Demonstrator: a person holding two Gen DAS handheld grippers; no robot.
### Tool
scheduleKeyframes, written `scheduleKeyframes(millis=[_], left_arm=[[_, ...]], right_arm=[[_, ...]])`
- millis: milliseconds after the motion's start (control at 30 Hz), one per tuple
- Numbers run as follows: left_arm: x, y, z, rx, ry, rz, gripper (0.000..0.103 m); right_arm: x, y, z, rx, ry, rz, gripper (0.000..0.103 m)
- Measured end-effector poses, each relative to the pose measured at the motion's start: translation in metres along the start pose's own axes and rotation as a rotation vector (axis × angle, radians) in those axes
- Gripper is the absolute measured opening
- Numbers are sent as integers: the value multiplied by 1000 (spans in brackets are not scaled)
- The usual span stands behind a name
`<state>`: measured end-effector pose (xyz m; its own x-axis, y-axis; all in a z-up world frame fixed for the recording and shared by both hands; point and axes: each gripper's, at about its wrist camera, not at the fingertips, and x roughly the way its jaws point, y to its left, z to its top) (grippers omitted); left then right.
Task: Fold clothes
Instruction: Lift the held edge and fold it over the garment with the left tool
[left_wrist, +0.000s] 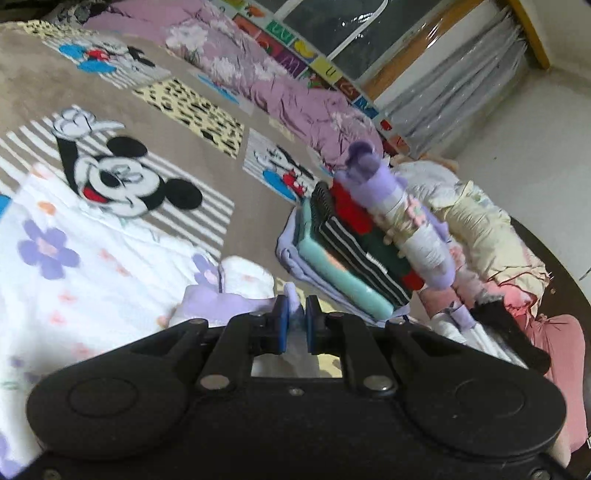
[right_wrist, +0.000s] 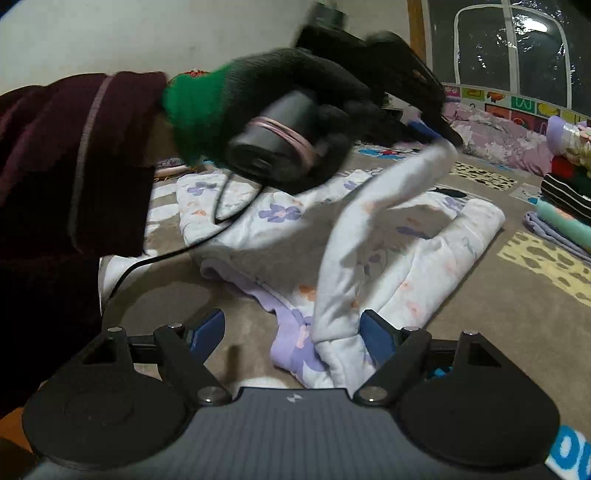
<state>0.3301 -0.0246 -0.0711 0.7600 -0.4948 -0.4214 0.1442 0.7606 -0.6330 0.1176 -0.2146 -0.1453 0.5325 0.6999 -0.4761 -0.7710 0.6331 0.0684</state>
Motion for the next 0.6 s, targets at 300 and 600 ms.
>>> scheduleKeyframes(millis=[300, 600], left_arm=[[45, -6, -10, 93, 41, 63, 7], [70, -23, -29, 257, 60, 168, 7]], right_arm=[[-2, -8, 0, 45, -6, 52, 78], [0, -8, 1, 58, -2, 71, 79]])
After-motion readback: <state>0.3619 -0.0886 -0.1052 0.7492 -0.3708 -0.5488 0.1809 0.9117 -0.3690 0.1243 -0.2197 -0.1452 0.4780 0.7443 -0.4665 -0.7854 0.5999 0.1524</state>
